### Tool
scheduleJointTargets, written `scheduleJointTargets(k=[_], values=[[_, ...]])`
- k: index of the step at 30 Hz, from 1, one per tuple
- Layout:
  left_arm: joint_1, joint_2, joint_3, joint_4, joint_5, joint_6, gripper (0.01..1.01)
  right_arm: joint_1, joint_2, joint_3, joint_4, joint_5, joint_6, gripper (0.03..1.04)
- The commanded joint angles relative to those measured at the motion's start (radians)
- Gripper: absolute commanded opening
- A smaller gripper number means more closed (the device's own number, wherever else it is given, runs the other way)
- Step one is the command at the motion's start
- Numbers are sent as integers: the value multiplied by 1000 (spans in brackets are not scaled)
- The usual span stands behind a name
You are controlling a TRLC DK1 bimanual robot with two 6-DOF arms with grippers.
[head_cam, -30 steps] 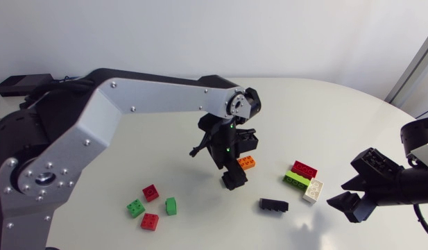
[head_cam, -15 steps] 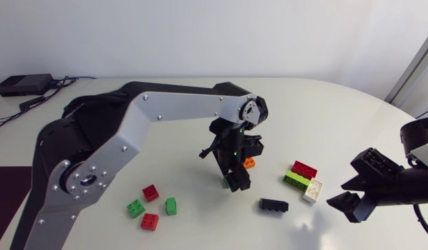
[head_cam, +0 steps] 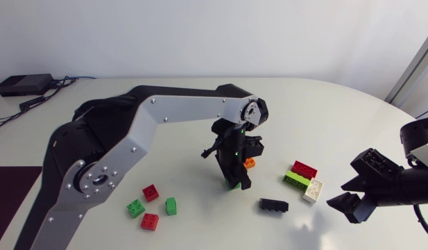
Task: Sort duplo bricks by size, large to the right and small to the left
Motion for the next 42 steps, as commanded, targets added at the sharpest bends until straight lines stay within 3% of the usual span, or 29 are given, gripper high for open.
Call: scheduleJointTargets(k=[1, 6, 13, 17, 24, 32, 35, 36, 40, 41, 42], values=[[9, -27, -65, -2, 0, -6, 289, -3, -9, 13, -24, -9, -8, 810], [46, -179, -225, 33, 0, 0, 287, 26, -3, 37, -22, -11, 15, 810], [141, -435, -608, 112, -3, 44, 287, 115, 23, 89, -5, -11, 79, 810], [175, -506, -757, 178, -2, 60, 287, 190, 40, 132, 1, 2, 142, 810], [170, -552, -864, 244, 20, 60, 289, 259, 45, 157, -2, 28, 187, 810], [244, -608, -929, 256, 3, 101, 289, 290, 85, 172, 18, 31, 188, 810], [239, -630, -930, 253, -9, 103, 310, 338, 145, 203, 53, 29, 193, 856], [238, -636, -927, 250, -11, 101, 359, 354, 171, 226, 55, 29, 196, 862], [234, -680, -913, 239, -18, 92, 893, 440, 278, 335, 58, 45, 245, 864], [231, -700, -912, 237, -18, 89, 975, 468, 309, 361, 56, 57, 257, 864], [230, -717, -907, 239, -18, 86, 982, 488, 335, 382, 58, 60, 265, 864]])
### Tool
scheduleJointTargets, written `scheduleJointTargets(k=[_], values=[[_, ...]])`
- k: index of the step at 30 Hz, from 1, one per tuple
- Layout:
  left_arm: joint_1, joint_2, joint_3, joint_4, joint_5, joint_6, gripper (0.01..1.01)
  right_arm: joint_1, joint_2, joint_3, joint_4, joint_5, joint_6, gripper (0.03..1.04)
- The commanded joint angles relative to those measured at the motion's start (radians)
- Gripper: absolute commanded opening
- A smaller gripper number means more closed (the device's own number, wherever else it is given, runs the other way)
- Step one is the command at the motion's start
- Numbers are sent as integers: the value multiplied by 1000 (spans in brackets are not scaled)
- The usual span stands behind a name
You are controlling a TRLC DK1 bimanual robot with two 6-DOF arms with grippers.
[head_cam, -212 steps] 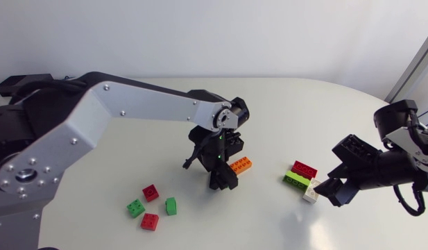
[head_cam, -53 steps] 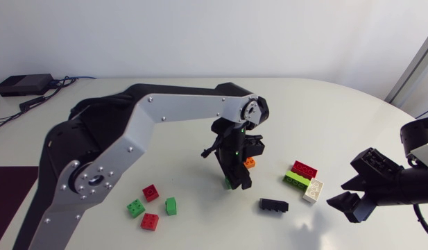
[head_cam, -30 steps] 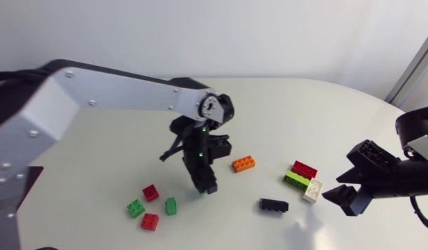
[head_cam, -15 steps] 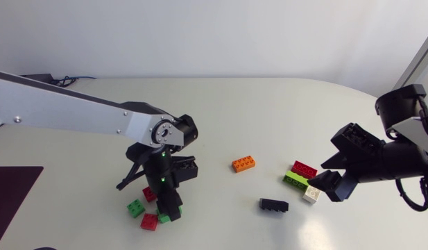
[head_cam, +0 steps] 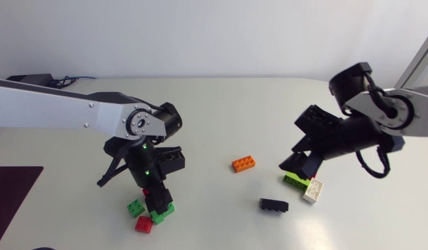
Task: Sort duplo bricks by size, large to the right and small to the left
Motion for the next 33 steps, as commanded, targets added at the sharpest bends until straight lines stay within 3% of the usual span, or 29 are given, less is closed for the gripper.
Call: scheduleJointTargets(k=[1, 9, 19, 27, 33], values=[[-7, -59, 11, -11, -7, 2, 984, 52, 81, 61, 3, 10, 43, 864], [-9, -149, 17, 26, -11, -54, 984, 139, 301, 163, 57, 23, 67, 866], [-6, -226, -25, 35, -23, -65, 984, 210, 495, 325, 35, 42, 103, 867], [2, -271, -38, 30, -25, -63, 984, 244, 611, 422, 11, 191, 236, 867], [9, -283, -39, 26, -25, -60, 984, 271, 619, 417, -11, 220, 336, 867]])
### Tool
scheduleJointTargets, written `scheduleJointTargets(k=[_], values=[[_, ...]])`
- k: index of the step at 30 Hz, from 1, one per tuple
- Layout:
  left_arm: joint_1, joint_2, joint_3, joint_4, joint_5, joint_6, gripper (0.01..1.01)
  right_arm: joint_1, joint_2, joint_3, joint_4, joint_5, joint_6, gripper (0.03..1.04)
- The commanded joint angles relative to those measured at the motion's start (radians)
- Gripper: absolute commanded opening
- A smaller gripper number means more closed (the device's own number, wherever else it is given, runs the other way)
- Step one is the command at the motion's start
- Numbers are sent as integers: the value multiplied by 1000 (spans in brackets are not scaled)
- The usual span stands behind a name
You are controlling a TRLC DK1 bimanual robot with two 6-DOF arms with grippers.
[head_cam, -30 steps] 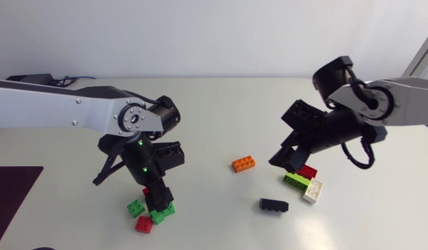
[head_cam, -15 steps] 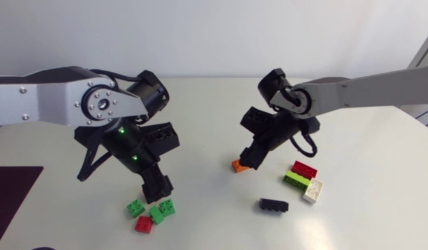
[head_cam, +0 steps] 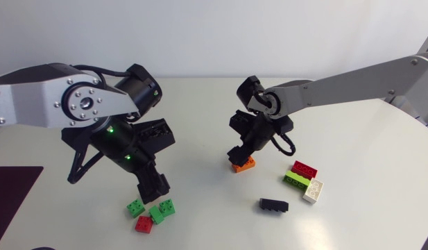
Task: Sort duplo bricks by size, large to the right and small to the left
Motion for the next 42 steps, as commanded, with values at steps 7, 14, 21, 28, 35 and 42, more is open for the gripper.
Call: scheduleJointTargets(k=[7, 14, 21, 28, 35, 42], values=[[12, -23, -37, -8, -6, -8, 984, 22, 39, -20, -47, 26, 142, 866], [18, -26, -41, -8, -6, -2, 984, 16, 79, -26, -40, 43, 175, 866], [34, -26, -49, -2, -6, 15, 984, -3, 76, -29, -38, 55, 193, 867], [35, -18, -49, 8, -6, 18, 984, -13, 48, -52, -20, 78, 196, 866], [35, -14, -47, 9, -6, 18, 984, -23, 31, -67, -11, 81, 196, 867], [35, -10, -46, 11, -6, 19, 984, -29, 25, -90, -9, 90, 191, 846]])
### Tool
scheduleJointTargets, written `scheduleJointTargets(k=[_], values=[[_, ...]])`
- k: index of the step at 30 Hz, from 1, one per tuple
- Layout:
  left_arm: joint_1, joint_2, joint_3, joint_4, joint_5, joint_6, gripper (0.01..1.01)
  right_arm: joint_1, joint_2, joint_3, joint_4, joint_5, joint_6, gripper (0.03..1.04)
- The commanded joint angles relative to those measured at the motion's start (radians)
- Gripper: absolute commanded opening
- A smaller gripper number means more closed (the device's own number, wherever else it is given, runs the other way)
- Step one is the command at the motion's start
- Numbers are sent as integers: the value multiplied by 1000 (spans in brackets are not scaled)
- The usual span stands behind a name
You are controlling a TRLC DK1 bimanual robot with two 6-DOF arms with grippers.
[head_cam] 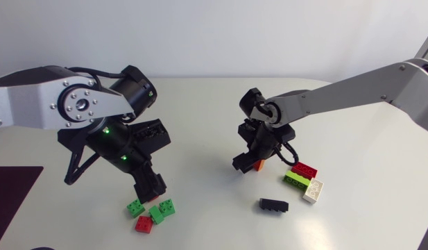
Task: Sort duplo bricks by size, large to the right and small to the left
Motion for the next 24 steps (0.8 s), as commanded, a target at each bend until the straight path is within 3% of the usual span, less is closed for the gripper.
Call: scheduleJointTargets(k=[1, 5, 12, 24], values=[[9, 0, -24, 2, -6, 19, 984, -9, -2, -34, 0, 15, 14, 757], [9, 0, -26, 3, -6, 19, 984, -29, -34, -57, 3, 18, 11, 339], [6, 2, -29, 7, -6, 17, 984, -52, -88, -92, 32, 19, -4, 256], [-2, 0, -24, 5, -6, 16, 984, -109, -195, -189, 106, -5, -45, 216]])
